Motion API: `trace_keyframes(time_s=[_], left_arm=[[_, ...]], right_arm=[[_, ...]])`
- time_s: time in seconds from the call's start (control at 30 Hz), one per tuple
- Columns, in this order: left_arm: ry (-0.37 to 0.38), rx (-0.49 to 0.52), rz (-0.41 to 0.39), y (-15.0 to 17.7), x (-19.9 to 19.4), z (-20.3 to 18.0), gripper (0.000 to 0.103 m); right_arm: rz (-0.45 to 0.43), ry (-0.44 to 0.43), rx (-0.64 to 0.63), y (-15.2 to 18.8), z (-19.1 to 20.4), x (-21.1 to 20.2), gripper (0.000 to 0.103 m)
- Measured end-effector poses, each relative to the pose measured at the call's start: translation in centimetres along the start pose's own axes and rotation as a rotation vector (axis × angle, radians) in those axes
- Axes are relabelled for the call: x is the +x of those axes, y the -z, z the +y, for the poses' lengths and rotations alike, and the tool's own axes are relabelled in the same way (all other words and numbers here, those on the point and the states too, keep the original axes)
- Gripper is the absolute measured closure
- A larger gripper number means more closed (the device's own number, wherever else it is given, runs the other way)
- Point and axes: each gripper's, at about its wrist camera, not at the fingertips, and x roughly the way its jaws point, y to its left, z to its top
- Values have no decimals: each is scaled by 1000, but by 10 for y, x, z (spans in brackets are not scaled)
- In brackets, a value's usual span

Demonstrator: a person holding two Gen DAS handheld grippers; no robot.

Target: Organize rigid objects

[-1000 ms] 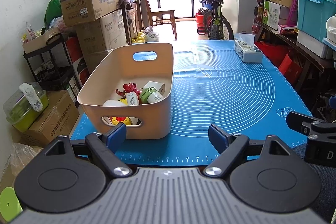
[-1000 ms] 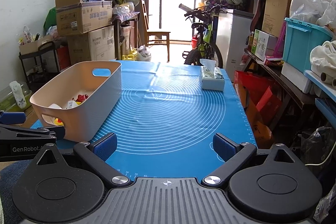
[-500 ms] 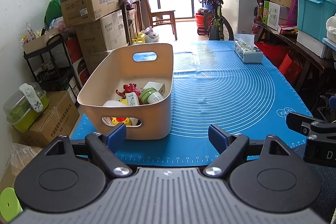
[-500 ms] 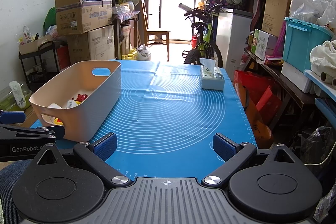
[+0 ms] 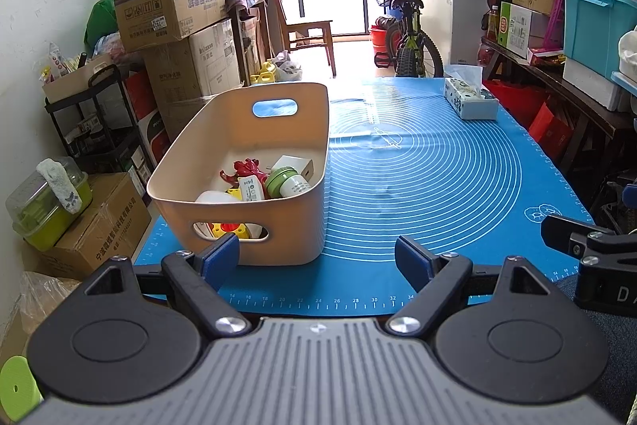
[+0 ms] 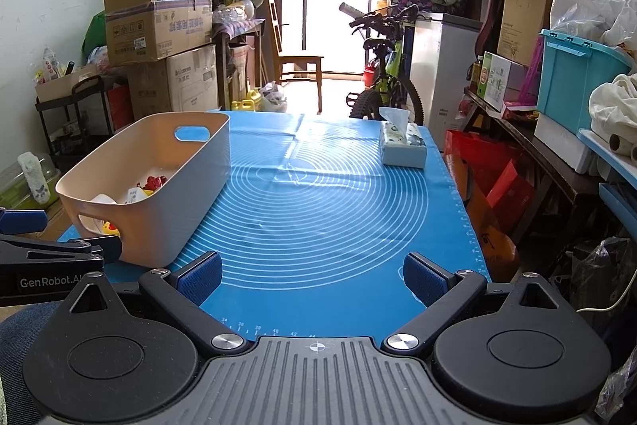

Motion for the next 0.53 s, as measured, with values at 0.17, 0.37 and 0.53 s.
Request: trace_keyframes(time_s=[0.17,0.37,0.53], left_arm=[[1,0,0,0,0,0,18],[1,0,1,0,0,0,18],[1,1,1,0,0,0,18]], right_arm=[[0,0,1,-1,0,0,6],[0,0,0,-1,0,0,6],[1,0,0,-2,0,0,6]])
